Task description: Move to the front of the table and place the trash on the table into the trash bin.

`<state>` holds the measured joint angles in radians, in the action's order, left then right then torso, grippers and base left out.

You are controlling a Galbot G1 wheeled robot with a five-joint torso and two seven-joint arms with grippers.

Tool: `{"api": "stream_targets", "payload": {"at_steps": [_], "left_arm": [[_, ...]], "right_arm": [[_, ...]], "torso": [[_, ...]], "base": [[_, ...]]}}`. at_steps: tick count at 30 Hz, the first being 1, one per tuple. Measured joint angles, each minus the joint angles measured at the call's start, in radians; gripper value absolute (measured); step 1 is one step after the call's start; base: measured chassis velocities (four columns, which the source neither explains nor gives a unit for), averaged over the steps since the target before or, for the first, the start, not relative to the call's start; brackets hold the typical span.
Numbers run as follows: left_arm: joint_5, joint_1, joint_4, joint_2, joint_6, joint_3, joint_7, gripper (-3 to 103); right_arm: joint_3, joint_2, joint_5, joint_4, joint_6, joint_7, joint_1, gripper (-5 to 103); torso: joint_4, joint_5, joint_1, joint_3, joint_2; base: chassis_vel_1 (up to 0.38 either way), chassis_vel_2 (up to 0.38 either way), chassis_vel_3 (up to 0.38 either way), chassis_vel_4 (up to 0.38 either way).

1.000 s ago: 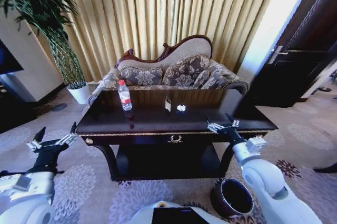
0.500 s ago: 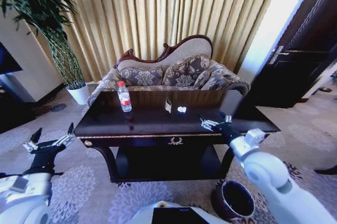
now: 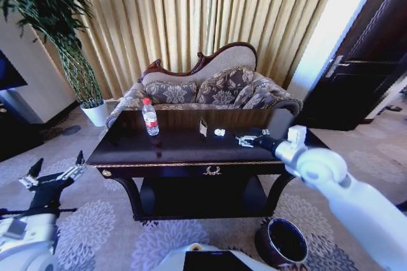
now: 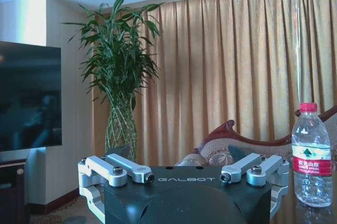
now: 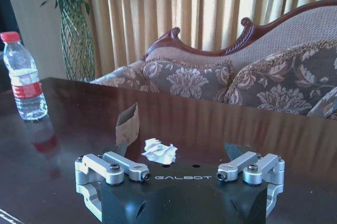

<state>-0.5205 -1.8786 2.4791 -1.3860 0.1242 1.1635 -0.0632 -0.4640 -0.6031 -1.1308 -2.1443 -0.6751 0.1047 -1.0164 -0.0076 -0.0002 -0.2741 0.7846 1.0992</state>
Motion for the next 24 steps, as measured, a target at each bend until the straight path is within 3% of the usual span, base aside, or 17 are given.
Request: {"api": "stream_targets", "payload": {"at_steps": [6, 13, 24], "left_arm": [[0.025, 0.002, 0.0, -0.009, 0.003, -0.024, 0.003, 100], [0.038, 0.003, -0.007, 0.0, 0.008, -0.032, 0.008, 100], [0.078, -0.002, -0.007, -0.007, 0.009, -0.072, 0.013, 100]], "right_arm": [[0.096, -0.005, -0.011, 0.061, -0.021, -0.015, 0.113, 100], [0.274, -0.075, 0.058, 0.159, -0.031, -0.014, 0.24, 100], [0.351, -0.135, 0.134, 0.228, -0.029, -0.008, 0.276, 100]], "torso": [[0.0001, -0.0002, 0.0, 0.0, 0.0], [0.0002, -0.0001, 0.0, 0.0, 0.0], [0.0002, -0.0001, 0.0, 0.0, 0.0]], "base": [[0.0, 0.0, 0.0, 0.0], [0.0, 0.0, 0.0, 0.0], [0.0, 0.0, 0.0, 0.0]]}}
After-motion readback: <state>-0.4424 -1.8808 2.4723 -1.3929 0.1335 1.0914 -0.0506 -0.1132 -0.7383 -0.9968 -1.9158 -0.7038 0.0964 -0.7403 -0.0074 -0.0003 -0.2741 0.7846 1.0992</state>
